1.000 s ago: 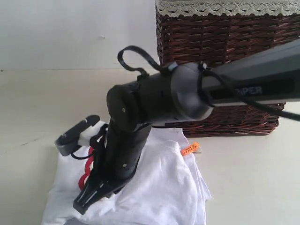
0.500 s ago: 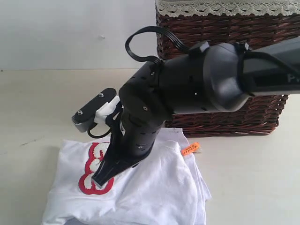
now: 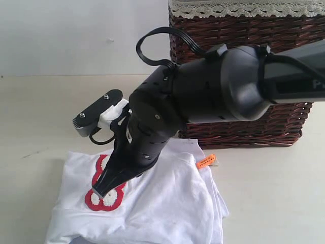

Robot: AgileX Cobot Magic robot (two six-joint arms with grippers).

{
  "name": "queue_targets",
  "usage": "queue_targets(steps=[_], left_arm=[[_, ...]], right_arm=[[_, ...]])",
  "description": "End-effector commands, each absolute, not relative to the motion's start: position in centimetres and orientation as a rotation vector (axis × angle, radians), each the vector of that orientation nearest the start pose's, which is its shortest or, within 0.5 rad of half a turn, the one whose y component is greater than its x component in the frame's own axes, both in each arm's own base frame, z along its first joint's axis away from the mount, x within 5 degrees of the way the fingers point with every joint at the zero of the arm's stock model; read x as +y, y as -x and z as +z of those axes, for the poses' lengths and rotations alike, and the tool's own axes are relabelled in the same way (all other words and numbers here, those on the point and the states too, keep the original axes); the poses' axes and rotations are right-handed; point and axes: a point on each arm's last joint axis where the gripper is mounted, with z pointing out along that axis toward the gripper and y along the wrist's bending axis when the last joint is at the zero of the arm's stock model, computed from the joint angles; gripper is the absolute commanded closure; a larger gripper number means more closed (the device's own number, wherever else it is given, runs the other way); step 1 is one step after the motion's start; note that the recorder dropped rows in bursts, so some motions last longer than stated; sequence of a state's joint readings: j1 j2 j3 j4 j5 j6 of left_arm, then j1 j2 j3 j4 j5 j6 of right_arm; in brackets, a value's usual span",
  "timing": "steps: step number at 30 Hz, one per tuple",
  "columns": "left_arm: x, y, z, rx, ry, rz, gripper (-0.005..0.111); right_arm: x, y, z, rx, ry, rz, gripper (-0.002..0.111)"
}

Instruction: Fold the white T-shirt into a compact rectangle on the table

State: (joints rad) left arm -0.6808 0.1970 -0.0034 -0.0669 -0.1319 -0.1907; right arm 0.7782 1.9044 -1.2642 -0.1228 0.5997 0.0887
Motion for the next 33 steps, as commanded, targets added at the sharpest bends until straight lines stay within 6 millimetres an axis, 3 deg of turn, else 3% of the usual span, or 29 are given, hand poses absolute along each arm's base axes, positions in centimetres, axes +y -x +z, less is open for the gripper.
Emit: queue_targets(steps=[1, 14, 28, 33], left_arm=[[-4.6, -5.7, 21.3, 1.549, -0.335, -0.733, 0.107], [-4.3, -5.7, 21.4, 1.523, -0.353, -0.677, 0.107], [-1.2, -5.6, 22.0, 1.426, -0.008, -0.341, 0.107], [-0.6, -5.5, 22.0, 1.411, 0.021, -0.213, 0.107]], right_arm=[[27.1, -28.3, 18.4, 2.502, 1.023, 0.143, 0.108], [27.1, -28.3, 18.4, 2.502, 1.023, 0.143, 0.108], [27.4, -28.5, 18.6, 2.457, 1.009, 0.172, 0.108], [27.5, -28.6, 18.7, 2.452, 1.007, 0.176, 0.108]])
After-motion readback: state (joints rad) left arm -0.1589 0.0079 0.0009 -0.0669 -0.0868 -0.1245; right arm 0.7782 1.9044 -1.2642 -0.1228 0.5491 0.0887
